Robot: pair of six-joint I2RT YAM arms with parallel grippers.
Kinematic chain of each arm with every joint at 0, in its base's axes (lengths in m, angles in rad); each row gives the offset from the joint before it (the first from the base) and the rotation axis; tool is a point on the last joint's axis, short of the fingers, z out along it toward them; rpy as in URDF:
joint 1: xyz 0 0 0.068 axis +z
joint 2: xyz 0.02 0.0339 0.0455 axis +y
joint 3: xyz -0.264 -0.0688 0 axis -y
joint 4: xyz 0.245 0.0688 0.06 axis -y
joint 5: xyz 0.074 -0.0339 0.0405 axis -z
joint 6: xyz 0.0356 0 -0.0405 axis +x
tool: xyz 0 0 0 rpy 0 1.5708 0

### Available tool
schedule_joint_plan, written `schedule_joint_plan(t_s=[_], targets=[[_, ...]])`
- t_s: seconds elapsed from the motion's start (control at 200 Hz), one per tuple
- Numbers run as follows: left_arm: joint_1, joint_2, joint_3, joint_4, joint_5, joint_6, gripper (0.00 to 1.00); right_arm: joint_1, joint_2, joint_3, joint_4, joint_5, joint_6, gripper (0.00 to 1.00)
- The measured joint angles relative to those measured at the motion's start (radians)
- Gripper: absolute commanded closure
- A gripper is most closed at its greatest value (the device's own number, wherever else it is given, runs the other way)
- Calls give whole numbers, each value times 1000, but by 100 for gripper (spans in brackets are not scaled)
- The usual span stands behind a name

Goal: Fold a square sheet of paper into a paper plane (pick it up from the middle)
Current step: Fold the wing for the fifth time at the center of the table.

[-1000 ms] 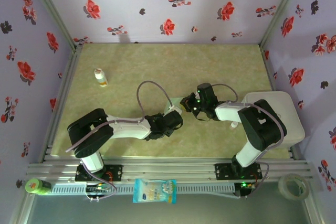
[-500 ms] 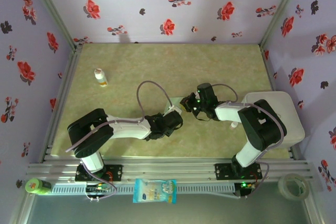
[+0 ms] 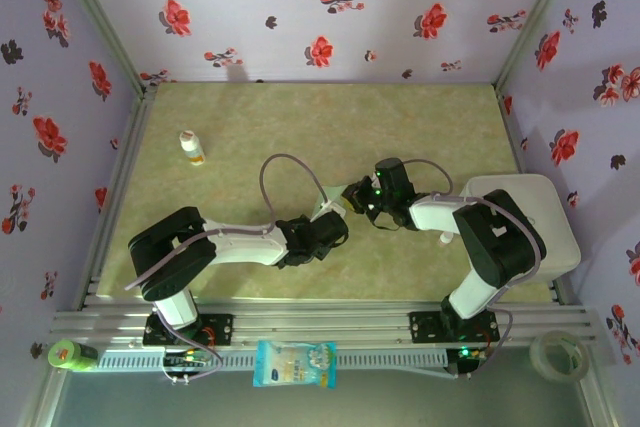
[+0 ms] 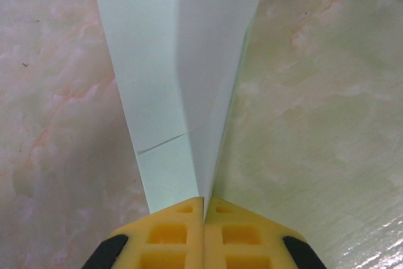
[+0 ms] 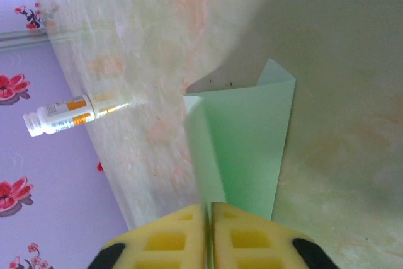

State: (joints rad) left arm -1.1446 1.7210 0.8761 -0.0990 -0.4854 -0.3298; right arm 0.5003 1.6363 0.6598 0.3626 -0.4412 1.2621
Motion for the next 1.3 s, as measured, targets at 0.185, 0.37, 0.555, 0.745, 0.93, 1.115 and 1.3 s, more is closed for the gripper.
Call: schedule_joint_plan(t_s=[0.185, 0.37, 0.555, 0.745, 0.93, 1.115, 1.3], targets=[[43, -35, -15, 19, 109, -26, 100, -5, -37, 0, -89, 24, -54, 69], [124, -87, -46, 80, 275, -67, 100, -30, -156, 23, -282, 94, -164, 65], [183, -98, -72, 134, 410, -110, 100, -44, -237, 29, -368, 139, -228, 63], [212, -98, -79, 160, 489, -137, 100, -45, -251, 26, -391, 150, -249, 62], [227, -97, -93, 193, 551, -158, 100, -45, -256, 10, -386, 142, -253, 62], [240, -79, -93, 208, 590, -164, 100, -47, -231, -9, -343, 93, -248, 62], [240, -74, -93, 211, 603, -161, 100, -47, -207, -15, -303, 53, -234, 62]])
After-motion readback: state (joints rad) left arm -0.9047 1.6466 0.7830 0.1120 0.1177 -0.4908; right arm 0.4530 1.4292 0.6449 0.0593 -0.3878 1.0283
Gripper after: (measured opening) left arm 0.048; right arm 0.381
